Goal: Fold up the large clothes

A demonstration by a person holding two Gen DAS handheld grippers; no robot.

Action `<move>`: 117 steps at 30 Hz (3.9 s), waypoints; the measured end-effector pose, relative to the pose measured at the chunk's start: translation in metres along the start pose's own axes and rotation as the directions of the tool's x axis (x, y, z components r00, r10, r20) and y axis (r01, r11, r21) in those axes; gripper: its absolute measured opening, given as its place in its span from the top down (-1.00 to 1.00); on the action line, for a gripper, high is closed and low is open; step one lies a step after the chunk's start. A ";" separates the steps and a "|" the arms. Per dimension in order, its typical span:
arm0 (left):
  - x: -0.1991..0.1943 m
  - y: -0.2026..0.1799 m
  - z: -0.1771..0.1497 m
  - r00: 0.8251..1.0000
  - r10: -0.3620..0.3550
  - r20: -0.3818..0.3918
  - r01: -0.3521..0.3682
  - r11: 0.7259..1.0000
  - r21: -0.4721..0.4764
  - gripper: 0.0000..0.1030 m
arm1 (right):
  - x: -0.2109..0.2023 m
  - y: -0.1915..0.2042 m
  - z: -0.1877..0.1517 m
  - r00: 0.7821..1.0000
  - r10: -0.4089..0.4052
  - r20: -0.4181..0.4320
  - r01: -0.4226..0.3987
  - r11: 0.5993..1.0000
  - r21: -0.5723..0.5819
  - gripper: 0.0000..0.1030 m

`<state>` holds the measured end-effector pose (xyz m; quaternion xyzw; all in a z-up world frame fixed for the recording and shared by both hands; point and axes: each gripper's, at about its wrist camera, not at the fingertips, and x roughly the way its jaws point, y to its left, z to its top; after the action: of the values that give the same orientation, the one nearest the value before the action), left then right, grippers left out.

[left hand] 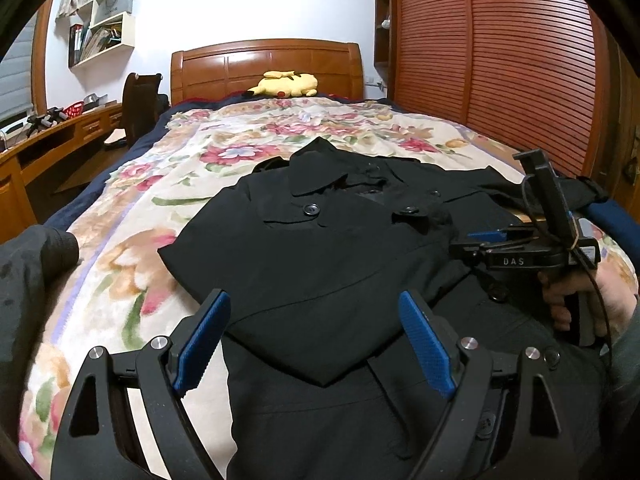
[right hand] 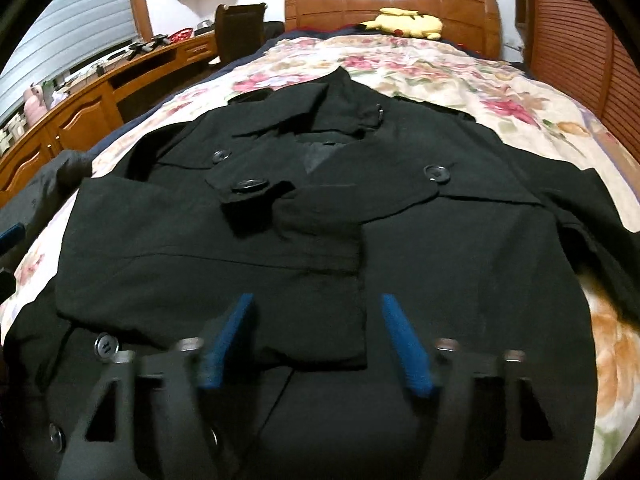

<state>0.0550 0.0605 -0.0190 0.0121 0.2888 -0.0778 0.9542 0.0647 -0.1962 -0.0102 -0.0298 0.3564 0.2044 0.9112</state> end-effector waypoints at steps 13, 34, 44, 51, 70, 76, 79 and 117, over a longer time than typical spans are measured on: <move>-0.004 -0.002 -0.002 1.000 0.019 0.011 -0.019 1.000 0.005 -0.68 | -0.052 -0.007 -0.015 0.986 0.038 0.165 -0.042 0.999 0.018 0.82; -0.021 -0.026 0.005 0.996 -0.068 0.056 0.066 0.997 0.030 -0.68 | -0.155 0.011 -0.141 0.938 -0.239 0.253 0.230 0.971 0.064 0.85; -0.024 -0.048 0.007 0.993 -0.088 0.079 0.085 0.995 0.048 -0.68 | -0.163 0.011 -0.157 0.960 -0.200 0.195 0.195 0.980 0.043 0.85; -0.022 -0.066 0.014 0.986 -0.138 0.094 0.135 0.990 0.044 -0.68 | -0.186 0.010 -0.153 0.940 -0.251 0.232 0.250 0.968 0.038 0.63; -0.010 -0.131 0.019 0.967 -0.242 0.081 0.236 0.969 0.073 -0.68 | -0.176 -0.043 -0.141 0.916 -0.371 0.152 0.366 0.929 0.059 -0.45; -0.007 -0.140 0.018 0.970 -0.228 0.078 0.222 0.972 0.080 -0.68 | -0.168 -0.068 -0.133 0.906 -0.403 0.129 0.394 0.915 0.089 -0.45; -0.005 -0.141 0.017 0.973 -0.219 0.069 0.213 0.973 0.086 -0.68 | -0.160 -0.087 -0.126 0.900 -0.421 0.113 0.412 0.907 0.093 -0.45; 0.008 -0.116 0.020 0.986 -0.162 0.047 0.159 0.985 0.066 -0.68 | -0.068 -0.232 -0.072 0.912 -0.404 -0.069 0.366 0.727 0.580 -0.45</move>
<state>0.0545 -0.0565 -0.0039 0.0163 0.2614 -0.1635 0.9511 0.0651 -0.4466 -0.0403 0.1831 0.3591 -0.1071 0.9089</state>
